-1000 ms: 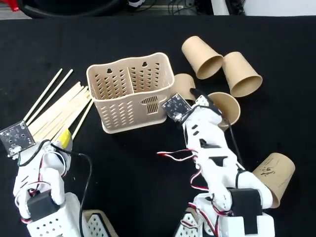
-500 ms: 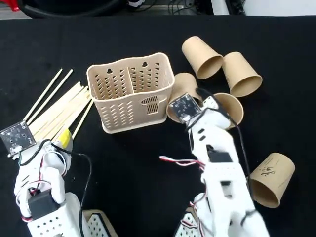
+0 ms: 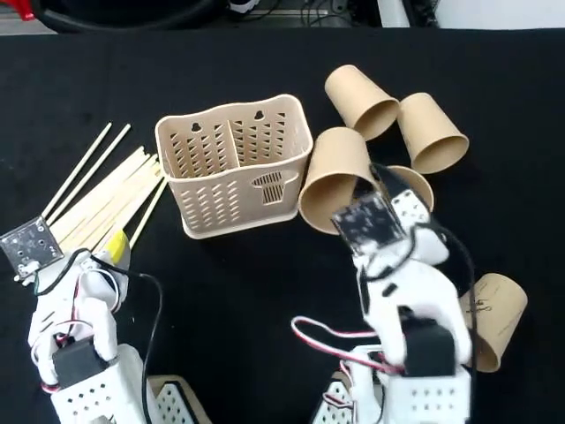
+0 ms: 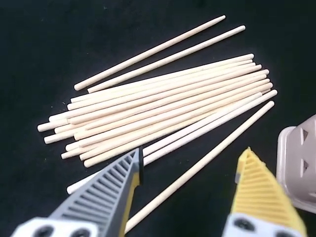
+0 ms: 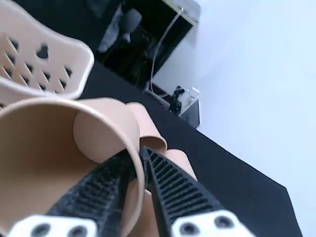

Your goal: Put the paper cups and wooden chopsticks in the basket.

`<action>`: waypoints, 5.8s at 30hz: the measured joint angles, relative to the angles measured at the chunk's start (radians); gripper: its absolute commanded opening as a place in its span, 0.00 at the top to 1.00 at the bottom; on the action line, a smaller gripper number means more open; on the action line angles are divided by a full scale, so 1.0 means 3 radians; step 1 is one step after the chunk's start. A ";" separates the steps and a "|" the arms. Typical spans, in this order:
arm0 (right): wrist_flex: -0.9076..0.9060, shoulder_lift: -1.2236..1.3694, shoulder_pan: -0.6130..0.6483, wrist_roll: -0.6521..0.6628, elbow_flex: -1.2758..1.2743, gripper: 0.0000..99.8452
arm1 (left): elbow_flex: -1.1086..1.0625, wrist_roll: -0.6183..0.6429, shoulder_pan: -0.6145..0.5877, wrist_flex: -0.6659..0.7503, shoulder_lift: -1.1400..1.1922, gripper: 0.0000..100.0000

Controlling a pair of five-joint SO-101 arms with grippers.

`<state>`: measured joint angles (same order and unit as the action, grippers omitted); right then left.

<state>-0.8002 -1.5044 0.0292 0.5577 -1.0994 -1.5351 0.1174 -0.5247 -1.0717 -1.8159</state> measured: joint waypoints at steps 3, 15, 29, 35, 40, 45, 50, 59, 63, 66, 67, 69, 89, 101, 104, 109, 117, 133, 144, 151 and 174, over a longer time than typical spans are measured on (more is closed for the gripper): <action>-0.0363 0.0000 -0.0097 -0.0199 0.0419 0.99 | -0.0010 0.0000 0.0000 0.0026 0.0000 0.69; -0.1263 0.1437 -0.0026 -0.0890 0.2440 0.99 | -0.0020 0.0010 0.0000 0.0026 0.0000 0.69; -0.1918 0.3437 0.0639 -0.0921 0.4194 0.99 | -0.0051 0.0010 0.0189 0.0026 0.0000 0.73; -0.1647 0.3693 0.0767 -0.0921 0.4235 0.99 | -0.0051 0.0010 0.0189 0.0026 0.0000 0.73; -0.1427 0.4015 0.0772 -0.1043 0.4235 0.99 | -0.0051 0.0010 0.0189 0.0026 0.0000 0.81; -0.1355 0.4317 0.0772 -0.1074 0.4235 0.99 | -0.0051 0.0010 0.0210 0.0026 0.0000 0.87; -0.1422 0.4368 0.0772 -0.1074 0.4235 0.99 | -0.0051 0.0010 0.0210 0.0026 0.0000 0.87; -0.2051 0.4388 0.0772 -0.1135 0.4741 0.99 | -0.0051 0.0010 0.0210 0.0026 0.0000 0.87; -0.2302 0.4404 0.0772 -0.1161 0.5028 0.99 | -0.0051 0.0010 0.0210 0.0026 0.0000 0.87; -0.2388 0.4537 0.0772 -0.1161 0.5140 0.99 | -0.0051 0.0010 0.0210 0.0026 0.0000 0.87; -0.2424 0.4608 0.0772 -0.1161 0.5166 0.99 | -0.0051 0.0010 0.0210 0.0026 0.0000 0.87; -0.2506 0.4803 0.0772 -0.1161 0.5237 0.99 | -0.0051 -0.0056 0.0210 0.0026 0.0000 0.87; -0.3099 0.5917 0.0772 -0.1279 0.6741 0.90 | -0.0051 -0.0179 0.0235 0.0026 0.0000 0.87; -0.3099 0.5938 0.1018 -0.1279 0.6992 0.74 | -0.0051 -0.0179 0.0235 0.0026 0.0000 0.87; -0.3048 0.5938 0.1125 -0.1279 0.7007 0.74 | -0.0051 -0.0179 0.0235 0.0026 0.0000 0.87; -0.2900 0.5938 0.1161 -0.1279 0.7007 0.74 | -0.0051 -0.0179 0.0235 0.0026 0.0000 0.87; -0.2895 0.5938 0.1166 -0.1279 0.6976 0.84 | -0.0051 -0.0179 0.0235 0.0026 0.0000 0.87; -0.3012 0.5938 0.1166 -0.1314 0.6930 0.99 | -0.0061 -0.0179 0.0358 0.0026 0.0000 0.87; -0.3099 0.5938 0.0670 -0.1529 0.7053 0.99 | -0.0061 -0.0179 0.0363 0.0026 0.0000 0.87; -0.3099 0.5943 0.0670 -0.1529 0.6910 0.99 | -0.0061 -0.0179 0.0368 0.0026 0.0000 0.87; -0.3110 0.5406 0.0742 -0.1529 0.6040 0.98 | -0.0061 -0.0179 0.0368 0.0026 0.0000 0.87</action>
<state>-1.7331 0.1174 0.2516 0.0990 0.7127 -1.5535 0.0637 -0.4143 -1.0641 -1.8159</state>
